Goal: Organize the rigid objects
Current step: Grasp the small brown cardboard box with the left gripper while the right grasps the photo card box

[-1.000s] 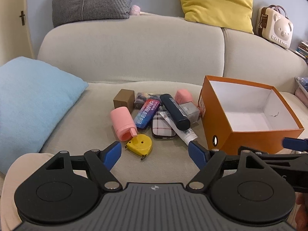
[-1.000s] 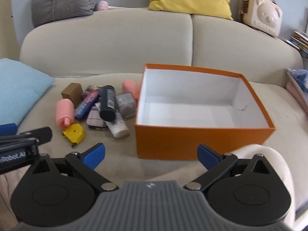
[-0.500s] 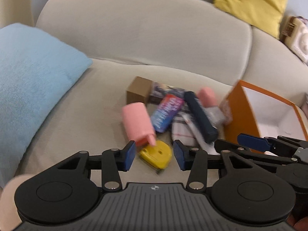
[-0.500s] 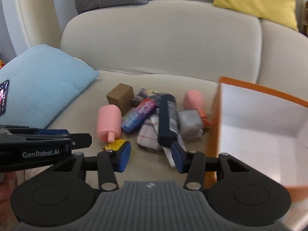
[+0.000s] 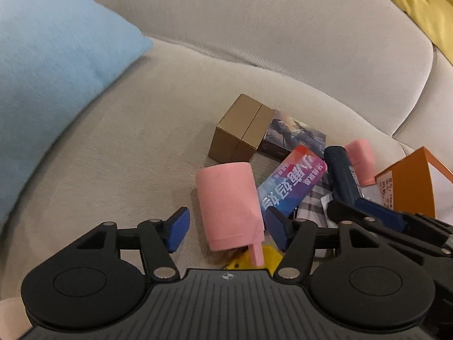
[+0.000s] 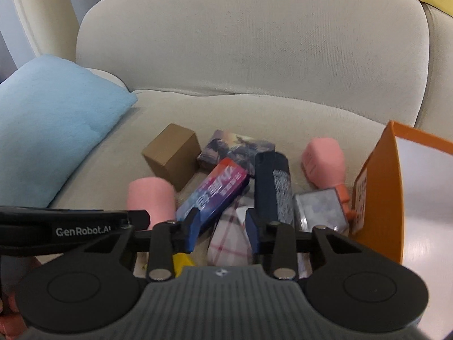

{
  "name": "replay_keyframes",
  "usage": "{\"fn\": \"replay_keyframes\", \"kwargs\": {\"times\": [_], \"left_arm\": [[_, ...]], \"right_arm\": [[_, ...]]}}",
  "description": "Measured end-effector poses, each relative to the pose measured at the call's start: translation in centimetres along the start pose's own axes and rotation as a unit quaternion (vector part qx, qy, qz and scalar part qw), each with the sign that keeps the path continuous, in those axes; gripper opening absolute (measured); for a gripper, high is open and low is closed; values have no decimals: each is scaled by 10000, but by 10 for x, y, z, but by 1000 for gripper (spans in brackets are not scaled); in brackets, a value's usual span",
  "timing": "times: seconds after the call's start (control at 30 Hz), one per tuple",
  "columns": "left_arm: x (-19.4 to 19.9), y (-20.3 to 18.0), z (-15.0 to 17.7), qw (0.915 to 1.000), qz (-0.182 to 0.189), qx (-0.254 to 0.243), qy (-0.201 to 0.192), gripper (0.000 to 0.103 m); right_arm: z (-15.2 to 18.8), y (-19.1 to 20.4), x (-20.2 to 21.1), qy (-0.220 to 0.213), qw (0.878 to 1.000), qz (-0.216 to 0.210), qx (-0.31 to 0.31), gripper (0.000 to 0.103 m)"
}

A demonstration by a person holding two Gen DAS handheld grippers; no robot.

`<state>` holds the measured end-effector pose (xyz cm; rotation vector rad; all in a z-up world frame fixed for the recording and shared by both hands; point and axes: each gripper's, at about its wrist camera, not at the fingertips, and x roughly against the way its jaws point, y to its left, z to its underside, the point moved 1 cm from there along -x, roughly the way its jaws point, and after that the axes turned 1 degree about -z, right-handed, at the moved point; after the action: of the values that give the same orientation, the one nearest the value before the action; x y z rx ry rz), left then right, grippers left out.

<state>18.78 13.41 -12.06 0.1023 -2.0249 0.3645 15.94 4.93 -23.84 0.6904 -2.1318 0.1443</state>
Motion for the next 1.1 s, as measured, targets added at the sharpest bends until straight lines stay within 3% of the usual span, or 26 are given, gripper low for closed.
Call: {"fn": "replay_keyframes", "kwargs": {"times": [0.27,0.4,0.53,0.77,0.83,0.97,1.1], "left_arm": [[-8,-11,-18,9981,107,-547,-247,73],[-10,-8,-33,9965,1,-767,-324,75],[-14,-13,-47,9915,139,-1246,-355,78],[-34,-18,-68,9849,109,-1712,-225,79],[-40,-18,-72,9838,168,-1782,-134,77],[-49,-17,-77,9839,392,-1744,66,57],[-50,-11,-78,9858,498,-1601,73,53]], "right_arm": [[-15,-21,-10,101,9994,336,10,38],[-21,-23,-11,107,9997,170,-128,38],[-31,-15,-26,170,9997,-110,-151,38],[-54,-14,-54,405,9991,-144,70,38],[-63,-15,-63,584,9978,-175,272,39],[-79,-13,-86,888,9929,-272,747,40],[-85,-7,-105,1167,9832,-334,1364,42]]}}
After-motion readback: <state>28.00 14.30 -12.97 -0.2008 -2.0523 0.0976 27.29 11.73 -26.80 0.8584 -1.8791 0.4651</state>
